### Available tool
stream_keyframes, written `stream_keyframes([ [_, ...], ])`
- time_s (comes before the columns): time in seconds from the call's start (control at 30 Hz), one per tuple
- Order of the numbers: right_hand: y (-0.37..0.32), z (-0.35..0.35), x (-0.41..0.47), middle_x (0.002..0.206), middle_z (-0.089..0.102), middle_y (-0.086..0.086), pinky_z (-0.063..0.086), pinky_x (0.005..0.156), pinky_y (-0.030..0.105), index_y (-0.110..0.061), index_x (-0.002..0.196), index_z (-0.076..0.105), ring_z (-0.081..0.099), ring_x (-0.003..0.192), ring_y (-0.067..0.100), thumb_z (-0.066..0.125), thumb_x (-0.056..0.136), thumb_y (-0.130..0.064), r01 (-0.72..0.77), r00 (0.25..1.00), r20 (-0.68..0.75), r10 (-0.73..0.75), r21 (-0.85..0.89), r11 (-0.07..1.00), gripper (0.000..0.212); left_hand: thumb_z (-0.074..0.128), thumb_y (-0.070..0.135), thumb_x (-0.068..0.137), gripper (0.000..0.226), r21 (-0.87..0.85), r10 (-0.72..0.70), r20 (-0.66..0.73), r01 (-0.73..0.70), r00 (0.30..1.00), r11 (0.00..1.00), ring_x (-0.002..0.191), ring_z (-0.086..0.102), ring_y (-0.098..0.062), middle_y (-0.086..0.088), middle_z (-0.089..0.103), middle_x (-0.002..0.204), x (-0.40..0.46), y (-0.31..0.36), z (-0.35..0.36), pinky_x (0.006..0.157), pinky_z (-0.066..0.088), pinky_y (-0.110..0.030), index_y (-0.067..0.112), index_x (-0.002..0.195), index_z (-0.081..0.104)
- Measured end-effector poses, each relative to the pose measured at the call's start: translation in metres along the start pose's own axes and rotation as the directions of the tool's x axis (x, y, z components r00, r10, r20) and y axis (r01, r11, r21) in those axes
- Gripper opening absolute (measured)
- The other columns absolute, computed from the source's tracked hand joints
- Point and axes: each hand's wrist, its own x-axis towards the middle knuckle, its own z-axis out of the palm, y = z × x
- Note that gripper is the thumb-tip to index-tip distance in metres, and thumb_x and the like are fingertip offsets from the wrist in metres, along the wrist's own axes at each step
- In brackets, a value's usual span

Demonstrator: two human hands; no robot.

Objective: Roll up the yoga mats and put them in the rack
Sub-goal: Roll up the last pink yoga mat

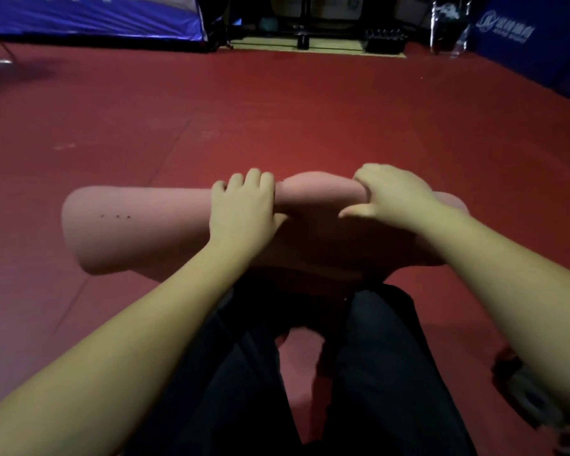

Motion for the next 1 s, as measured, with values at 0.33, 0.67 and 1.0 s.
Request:
stream_keyframes([
  [0.33, -0.023, 0.032, -0.071, 0.105, 0.061, -0.012, 0.047, 0.067, 0.036, -0.034, 0.109, 0.048, 0.059, 0.095, 0.018, 0.047, 0.065, -0.088, 0.176, 0.904, 0.399, -0.154, -0.019, 0.984, 0.070, 0.036, 0.061, 0.098, 0.050, -0.350, 0.205, 0.649, 0.047, 0.732, 0.936, 0.112, 0.048, -0.021, -0.001, 0.053, 0.113, -0.088, -0.012, -0.006, 0.088, 0.038, -0.034, 0.020, 0.116, 0.058],
  [0.67, -0.039, 0.030, -0.109, 0.080, 0.061, -0.005, 0.043, 0.065, 0.036, -0.025, 0.091, 0.053, 0.055, 0.074, 0.014, 0.030, 0.079, -0.075, -0.031, 0.884, 0.465, -0.048, 0.159, 0.987, 0.056, 0.044, 0.066, 0.092, 0.045, -0.280, 0.168, 0.515, -0.020, 0.841, 0.960, 0.099, 0.058, -0.030, 0.000, 0.053, 0.095, -0.125, 0.007, -0.010, 0.067, 0.033, -0.035, 0.022, 0.095, 0.033],
  [1.0, -0.035, 0.037, -0.121, 0.087, 0.066, -0.005, 0.044, 0.078, 0.027, -0.029, 0.093, 0.061, 0.059, 0.083, 0.014, 0.036, 0.084, -0.075, -0.333, 0.709, 0.705, 0.025, 0.304, 0.892, 0.053, 0.035, 0.061, 0.083, 0.060, -0.050, 0.129, 0.258, -0.120, 0.957, 0.991, 0.067, 0.057, -0.034, -0.010, 0.058, 0.069, -0.149, 0.021, 0.002, 0.056, 0.044, -0.038, 0.012, 0.066, 0.064],
])
